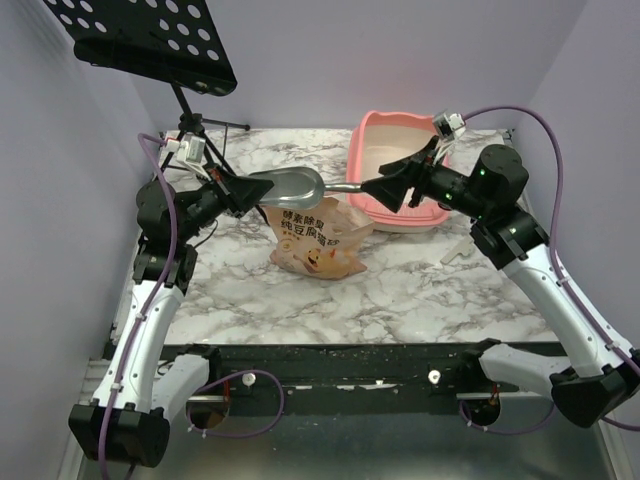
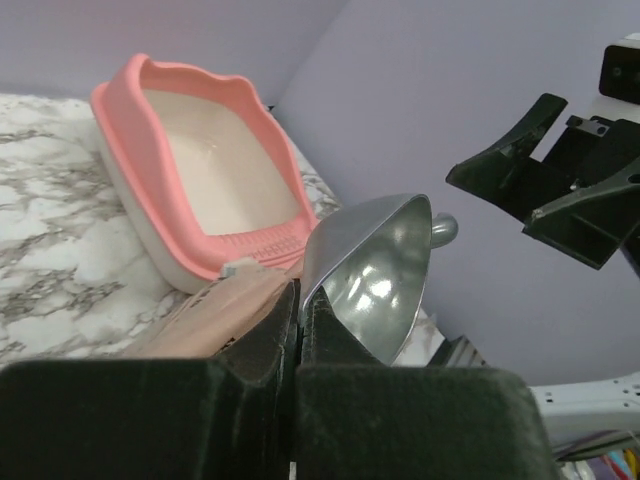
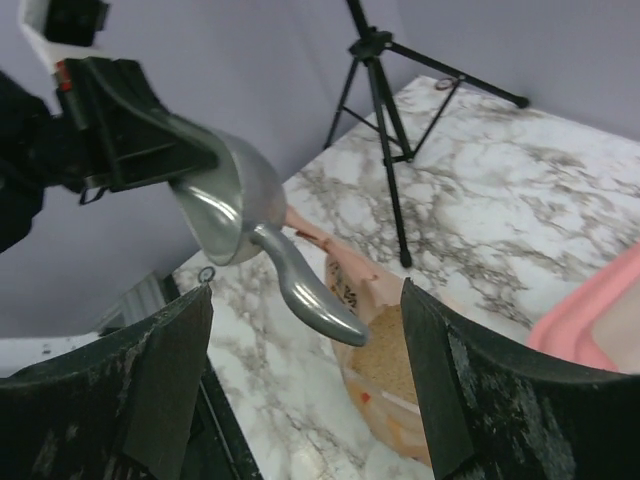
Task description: Fill the litter box with clean litter
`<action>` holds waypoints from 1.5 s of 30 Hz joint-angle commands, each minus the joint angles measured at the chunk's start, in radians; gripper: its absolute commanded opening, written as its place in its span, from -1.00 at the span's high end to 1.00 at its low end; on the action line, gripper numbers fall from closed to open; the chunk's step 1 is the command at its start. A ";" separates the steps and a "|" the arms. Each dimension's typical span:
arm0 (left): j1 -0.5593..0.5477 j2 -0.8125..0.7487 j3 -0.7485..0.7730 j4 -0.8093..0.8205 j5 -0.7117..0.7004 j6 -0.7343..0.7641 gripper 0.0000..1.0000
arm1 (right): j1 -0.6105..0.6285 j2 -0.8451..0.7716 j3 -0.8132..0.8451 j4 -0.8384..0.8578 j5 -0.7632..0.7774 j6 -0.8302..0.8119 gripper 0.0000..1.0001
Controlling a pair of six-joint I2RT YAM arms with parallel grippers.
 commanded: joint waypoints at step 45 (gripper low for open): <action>0.005 -0.022 -0.018 0.282 0.152 -0.198 1.00 | -0.005 0.064 -0.053 0.300 -0.469 0.240 -0.27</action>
